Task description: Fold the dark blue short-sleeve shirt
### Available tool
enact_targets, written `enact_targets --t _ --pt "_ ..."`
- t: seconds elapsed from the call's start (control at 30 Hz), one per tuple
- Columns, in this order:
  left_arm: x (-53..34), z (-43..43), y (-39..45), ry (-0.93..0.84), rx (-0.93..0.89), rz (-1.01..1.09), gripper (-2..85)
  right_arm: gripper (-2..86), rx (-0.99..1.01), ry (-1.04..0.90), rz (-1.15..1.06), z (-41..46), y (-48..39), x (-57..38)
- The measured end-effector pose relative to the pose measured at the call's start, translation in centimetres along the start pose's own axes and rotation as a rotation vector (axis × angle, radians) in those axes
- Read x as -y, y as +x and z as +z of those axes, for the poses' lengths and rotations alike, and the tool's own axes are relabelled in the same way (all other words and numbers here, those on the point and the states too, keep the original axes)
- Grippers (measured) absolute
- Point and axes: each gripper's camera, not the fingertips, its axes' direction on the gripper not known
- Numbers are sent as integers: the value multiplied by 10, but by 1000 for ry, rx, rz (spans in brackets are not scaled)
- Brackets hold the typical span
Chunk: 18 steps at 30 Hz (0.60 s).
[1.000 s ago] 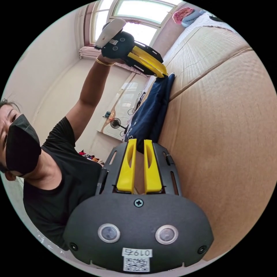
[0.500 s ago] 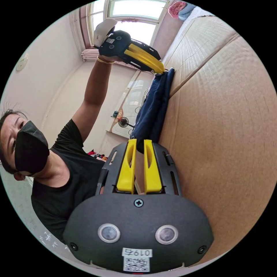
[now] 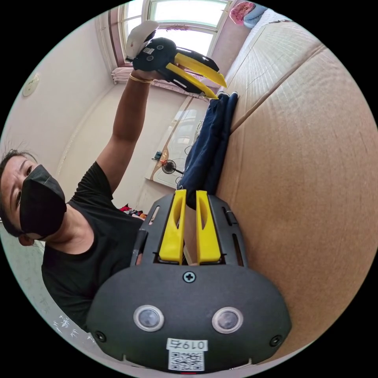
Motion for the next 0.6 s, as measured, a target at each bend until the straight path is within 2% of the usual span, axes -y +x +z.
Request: enact_targets --t 0.13,0.37,0.6 --pt "-16 8 -20 -42 -96 -28 76 47 -1 0 -2 1 -1 -1" --pt "-44 10 -72 79 -344 -73 62 46 -1 0 -1 5 -1 -4" --pt "-64 10 -101 154 -436 -75 20 46 -11 5 -7 9 -5 -6"
